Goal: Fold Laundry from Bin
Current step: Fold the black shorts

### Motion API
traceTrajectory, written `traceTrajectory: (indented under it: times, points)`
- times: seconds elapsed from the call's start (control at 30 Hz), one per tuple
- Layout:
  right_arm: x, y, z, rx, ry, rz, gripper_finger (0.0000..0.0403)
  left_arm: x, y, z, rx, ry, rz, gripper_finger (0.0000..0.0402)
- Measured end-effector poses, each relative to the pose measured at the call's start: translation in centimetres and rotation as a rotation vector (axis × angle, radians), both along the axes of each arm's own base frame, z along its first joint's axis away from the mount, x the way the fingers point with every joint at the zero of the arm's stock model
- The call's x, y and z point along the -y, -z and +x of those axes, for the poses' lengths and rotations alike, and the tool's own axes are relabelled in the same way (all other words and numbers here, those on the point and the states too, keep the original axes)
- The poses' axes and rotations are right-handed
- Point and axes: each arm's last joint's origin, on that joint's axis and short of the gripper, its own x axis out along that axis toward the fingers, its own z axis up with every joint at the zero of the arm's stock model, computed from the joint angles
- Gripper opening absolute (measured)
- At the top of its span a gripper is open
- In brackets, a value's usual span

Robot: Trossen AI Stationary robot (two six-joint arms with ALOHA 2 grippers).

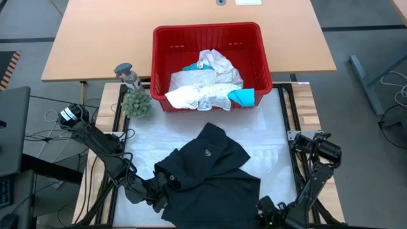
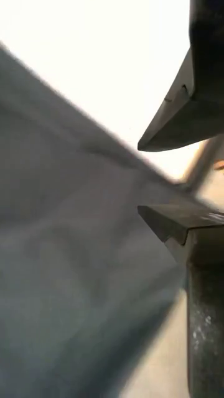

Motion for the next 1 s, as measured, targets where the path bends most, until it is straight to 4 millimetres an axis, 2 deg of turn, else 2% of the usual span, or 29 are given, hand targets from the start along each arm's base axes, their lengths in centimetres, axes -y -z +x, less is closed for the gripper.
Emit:
traceTrajectory:
  times: [0.23, 0.37, 0.63, 0.8, 0.9, 1.0]
  points:
    - [0.9, 0.0, 1.0, -0.016, 0.024, -0.025, 0.0175, 0.0, 0.1, 0.0, -0.004, 0.005, 0.006, 0.0]
    - [0.8, 0.3, 1.0, -0.021, 0.02, -0.023, 0.0175, 0.0, 0.1, 0.0, -0.001, 0.014, 0.013, 0.0]
    - [-0.3, 2.3, 1.4, -0.039, 0.013, 0.002, 0.0175, 0.0, 0.1, 0.0, -0.002, 0.014, 0.012, 0.0]
    - [-0.5, 2.4, 1.2, -0.035, 0.004, -0.001, 0.0173, 0.0, 0.1, 0.0, -0.002, 0.015, 0.012, 0.0]
    - [-0.5, 2.4, 1.2, -0.03, 0.003, 0.007, 0.0156, 0.0, 0.1, 0.0, -0.001, 0.015, 0.012, 0.0]
    - [-0.5, 2.4, 1.2, -0.03, -0.002, 0.006, 0.0119, 0.0, 0.1, 0.0, 0.0, 0.013, 0.013, 0.0]
